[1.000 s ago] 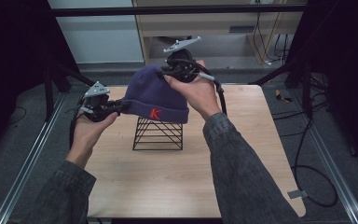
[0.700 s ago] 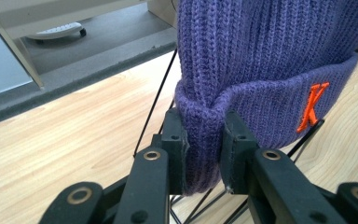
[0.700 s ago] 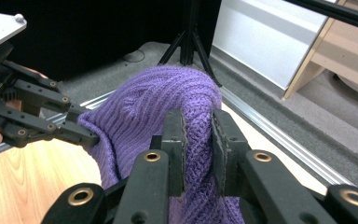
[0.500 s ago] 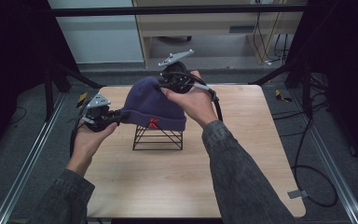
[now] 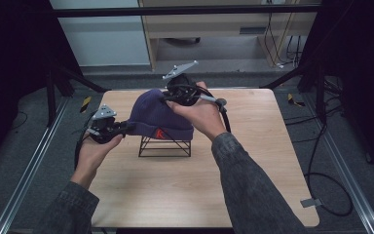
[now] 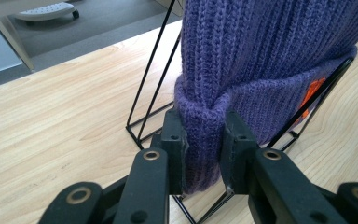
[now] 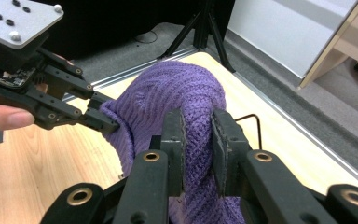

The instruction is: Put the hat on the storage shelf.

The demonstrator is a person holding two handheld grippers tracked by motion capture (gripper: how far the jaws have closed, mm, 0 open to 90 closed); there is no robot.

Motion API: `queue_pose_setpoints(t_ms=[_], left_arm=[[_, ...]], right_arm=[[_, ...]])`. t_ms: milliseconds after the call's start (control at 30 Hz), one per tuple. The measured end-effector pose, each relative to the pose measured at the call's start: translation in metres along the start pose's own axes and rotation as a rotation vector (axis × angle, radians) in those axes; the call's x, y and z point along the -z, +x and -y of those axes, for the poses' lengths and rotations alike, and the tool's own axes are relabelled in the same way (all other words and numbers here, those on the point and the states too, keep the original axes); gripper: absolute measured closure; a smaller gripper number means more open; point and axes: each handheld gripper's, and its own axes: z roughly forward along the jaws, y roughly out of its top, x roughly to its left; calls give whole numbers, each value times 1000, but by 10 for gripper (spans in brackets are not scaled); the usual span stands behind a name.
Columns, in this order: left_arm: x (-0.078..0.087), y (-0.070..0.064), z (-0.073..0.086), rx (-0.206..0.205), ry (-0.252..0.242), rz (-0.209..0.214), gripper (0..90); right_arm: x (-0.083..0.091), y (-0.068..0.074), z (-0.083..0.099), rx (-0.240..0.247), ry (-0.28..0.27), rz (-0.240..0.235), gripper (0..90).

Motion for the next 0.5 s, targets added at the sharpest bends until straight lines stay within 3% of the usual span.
queue_pose_setpoints(t_ms=[500], left_arm=[[-9, 2, 16, 14, 29, 11, 732]], right_arm=[[-10, 3, 16, -11, 36, -24, 767]])
